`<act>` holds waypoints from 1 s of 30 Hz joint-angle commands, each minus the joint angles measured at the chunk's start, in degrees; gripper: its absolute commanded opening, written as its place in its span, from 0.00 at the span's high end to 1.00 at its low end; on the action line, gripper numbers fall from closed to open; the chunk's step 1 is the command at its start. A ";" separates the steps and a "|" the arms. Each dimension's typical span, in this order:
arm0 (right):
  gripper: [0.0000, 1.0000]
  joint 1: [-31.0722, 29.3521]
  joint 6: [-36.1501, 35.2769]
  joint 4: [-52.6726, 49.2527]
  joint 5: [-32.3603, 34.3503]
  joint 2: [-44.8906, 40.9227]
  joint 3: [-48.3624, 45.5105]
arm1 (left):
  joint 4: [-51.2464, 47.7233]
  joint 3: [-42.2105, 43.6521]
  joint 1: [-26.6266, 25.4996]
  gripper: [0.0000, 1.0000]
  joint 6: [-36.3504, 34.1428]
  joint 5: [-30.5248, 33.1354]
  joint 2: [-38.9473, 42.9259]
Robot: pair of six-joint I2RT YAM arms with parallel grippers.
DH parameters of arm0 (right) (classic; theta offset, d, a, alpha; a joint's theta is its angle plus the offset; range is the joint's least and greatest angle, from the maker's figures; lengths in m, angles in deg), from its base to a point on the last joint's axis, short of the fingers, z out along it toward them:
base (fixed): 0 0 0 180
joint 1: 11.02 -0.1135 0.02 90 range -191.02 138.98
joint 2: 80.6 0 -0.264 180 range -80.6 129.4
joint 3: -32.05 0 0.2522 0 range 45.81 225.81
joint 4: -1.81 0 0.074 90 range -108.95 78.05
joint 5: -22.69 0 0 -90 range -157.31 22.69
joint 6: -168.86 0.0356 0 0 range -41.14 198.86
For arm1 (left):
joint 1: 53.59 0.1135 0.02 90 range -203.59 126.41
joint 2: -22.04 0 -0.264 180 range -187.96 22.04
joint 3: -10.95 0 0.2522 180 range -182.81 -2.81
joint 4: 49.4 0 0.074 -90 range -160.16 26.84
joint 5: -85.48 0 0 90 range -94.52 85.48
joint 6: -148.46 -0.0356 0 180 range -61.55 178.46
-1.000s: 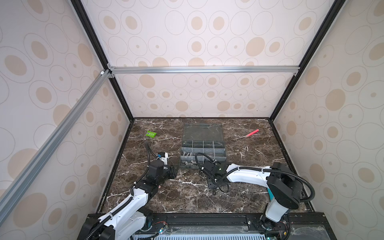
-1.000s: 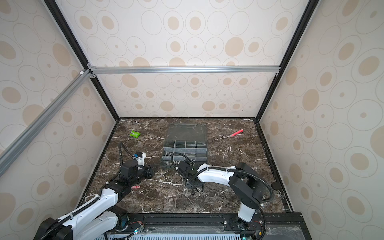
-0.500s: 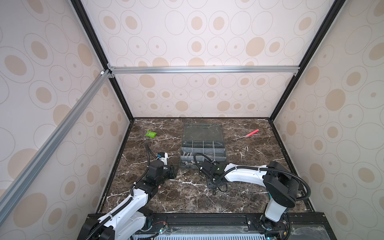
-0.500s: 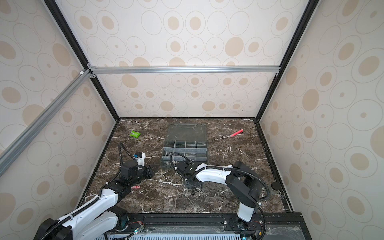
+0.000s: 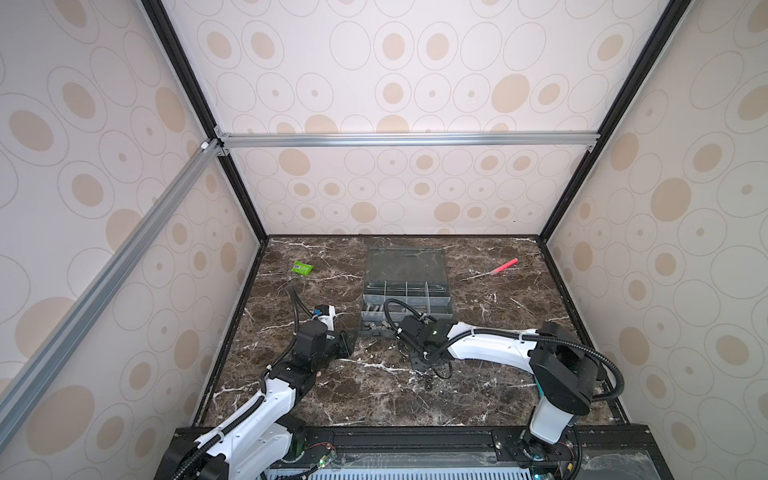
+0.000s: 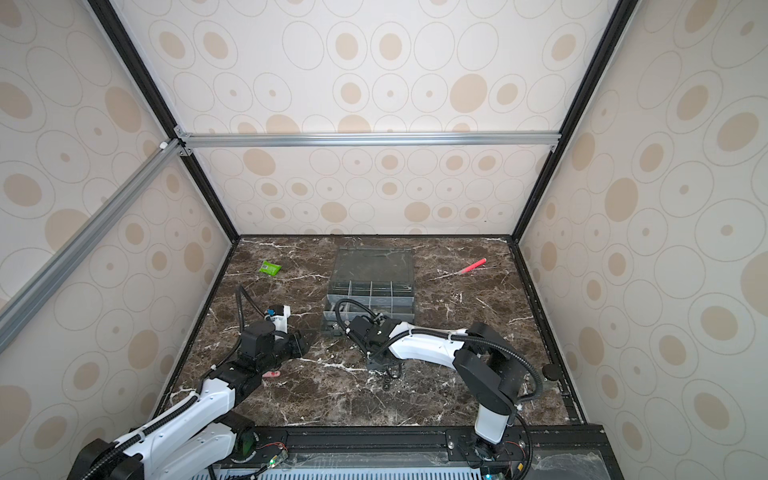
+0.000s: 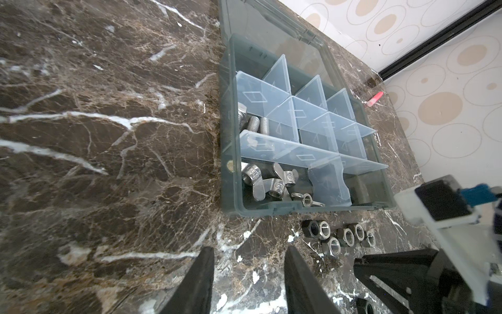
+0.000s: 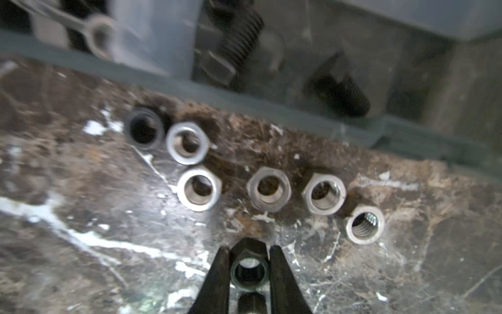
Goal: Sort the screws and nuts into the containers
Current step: 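Carry the black nut over the organizer and open the right gripper into a compartment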
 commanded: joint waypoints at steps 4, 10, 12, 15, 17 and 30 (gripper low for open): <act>0.78 3.18 -6.89 0.22 1.14 2.17 10.45 | 0.32 0.09 0.03 0.57 0.53 0.04 1.27; 0.78 7.24 -12.18 1.26 -1.33 8.93 22.48 | 0.18 0.27 0.04 0.57 0.67 0.07 1.72; 0.78 8.52 -12.64 1.25 -2.45 11.65 25.69 | 0.16 0.27 0.00 0.57 0.70 -0.02 1.71; 0.78 10.04 -12.83 1.30 -4.02 15.33 29.36 | 0.22 0.27 0.03 0.57 0.76 -0.22 1.76; 0.78 10.55 -13.00 1.16 -4.65 17.16 31.06 | 0.20 0.27 0.06 0.57 0.74 -0.32 1.65; 0.62 11.70 -11.89 0.90 -6.07 19.41 32.72 | 0.57 -0.60 0.06 0.57 0.47 -0.79 0.32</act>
